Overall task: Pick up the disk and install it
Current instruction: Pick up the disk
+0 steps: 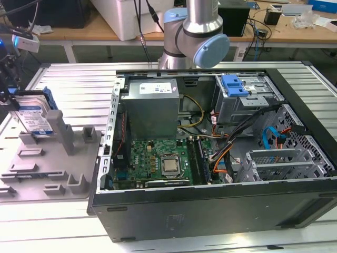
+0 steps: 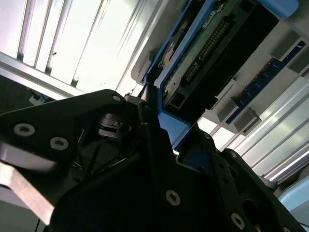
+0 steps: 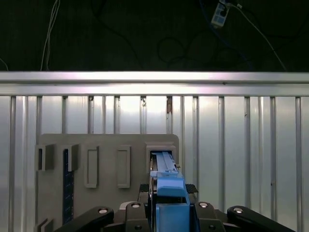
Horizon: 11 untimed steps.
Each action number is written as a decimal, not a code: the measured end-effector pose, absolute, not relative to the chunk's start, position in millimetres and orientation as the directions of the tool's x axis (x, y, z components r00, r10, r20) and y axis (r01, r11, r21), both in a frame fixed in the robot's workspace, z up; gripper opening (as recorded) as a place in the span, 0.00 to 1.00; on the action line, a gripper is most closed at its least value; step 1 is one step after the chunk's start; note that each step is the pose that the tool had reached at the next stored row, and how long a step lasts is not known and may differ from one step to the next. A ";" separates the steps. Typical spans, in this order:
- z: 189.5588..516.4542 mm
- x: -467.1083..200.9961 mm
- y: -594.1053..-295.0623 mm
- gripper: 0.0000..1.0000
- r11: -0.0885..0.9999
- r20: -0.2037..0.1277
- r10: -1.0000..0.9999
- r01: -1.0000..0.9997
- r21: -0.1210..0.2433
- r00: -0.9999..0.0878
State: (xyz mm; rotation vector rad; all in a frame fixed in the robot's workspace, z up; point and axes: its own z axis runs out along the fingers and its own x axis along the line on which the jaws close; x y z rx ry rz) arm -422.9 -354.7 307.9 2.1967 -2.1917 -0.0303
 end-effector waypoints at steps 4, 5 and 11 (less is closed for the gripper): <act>308.9 -422.9 -354.7 0.37 -0.002 0.015 -1.000 -0.999 0.041 0.003; 309.1 -422.9 -354.7 0.37 -0.002 0.015 -1.000 -0.999 0.041 0.003; 311.4 -422.9 -354.7 0.37 -0.002 0.015 -1.000 -0.999 0.036 0.003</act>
